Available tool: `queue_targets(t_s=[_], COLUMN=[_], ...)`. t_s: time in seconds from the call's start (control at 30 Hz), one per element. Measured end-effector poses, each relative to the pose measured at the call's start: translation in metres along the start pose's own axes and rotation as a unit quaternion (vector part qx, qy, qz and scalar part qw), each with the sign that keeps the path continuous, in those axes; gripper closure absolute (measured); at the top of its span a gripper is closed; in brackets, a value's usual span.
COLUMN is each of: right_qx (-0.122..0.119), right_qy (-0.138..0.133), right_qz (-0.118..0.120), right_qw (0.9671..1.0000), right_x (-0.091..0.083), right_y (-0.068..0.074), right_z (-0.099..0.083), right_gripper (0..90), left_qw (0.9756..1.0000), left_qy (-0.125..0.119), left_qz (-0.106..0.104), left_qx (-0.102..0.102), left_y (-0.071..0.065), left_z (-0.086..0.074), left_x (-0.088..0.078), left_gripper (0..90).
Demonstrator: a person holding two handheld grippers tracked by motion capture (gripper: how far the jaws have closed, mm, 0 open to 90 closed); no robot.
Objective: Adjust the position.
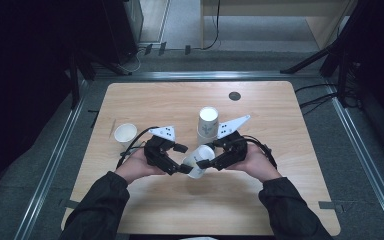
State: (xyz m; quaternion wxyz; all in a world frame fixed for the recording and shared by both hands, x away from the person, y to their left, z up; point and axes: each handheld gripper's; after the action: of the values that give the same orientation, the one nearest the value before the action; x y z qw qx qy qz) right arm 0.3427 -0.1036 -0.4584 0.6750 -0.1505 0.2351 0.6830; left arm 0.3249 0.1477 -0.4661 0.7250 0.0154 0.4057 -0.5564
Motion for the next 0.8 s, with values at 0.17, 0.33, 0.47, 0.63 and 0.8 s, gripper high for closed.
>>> queue_targets(t_s=[0.17,0.33,0.47,0.63,0.8], right_qx=[0.001,0.003,0.004,0.006,0.012], right_qy=[-0.006,-0.011,-0.015,-0.014,-0.017], right_qz=[0.0,0.005,0.012,0.014,0.019], right_qw=[1.0,0.9999,0.9998,0.9998,0.9996], right_x=[0.0,0.0,0.002,0.003,0.004], right_y=[0.001,0.002,0.003,0.003,0.002], right_z=[0.002,0.004,0.006,0.007,0.007], right_gripper=[35.4,35.5,35.5,35.6,35.6], left_qw=[1.0,1.0,0.9998,0.9996,0.9994], left_qy=[0.0,0.001,0.009,0.016,0.016], left_qz=[0.001,-0.002,-0.006,-0.005,-0.007], left_qx=[0.004,0.01,0.014,0.023,0.029], left_y=[-0.002,-0.002,-0.003,-0.004,-0.005], left_z=[-0.001,-0.002,-0.004,-0.004,-0.005], left_x=[0.003,0.006,0.011,0.014,0.015], left_gripper=[15.4,15.4,15.4,16.7,21.5])
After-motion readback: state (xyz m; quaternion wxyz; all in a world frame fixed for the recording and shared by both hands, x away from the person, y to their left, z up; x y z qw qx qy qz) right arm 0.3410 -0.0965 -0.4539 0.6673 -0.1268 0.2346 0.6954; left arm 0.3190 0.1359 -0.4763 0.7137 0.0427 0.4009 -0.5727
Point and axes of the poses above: each handheld gripper's, and its own axes: x roughly forward along the jaws, z roughly out of its top, y roughly to its left, and after that the axes turned 11 degrees about -x, right-handed
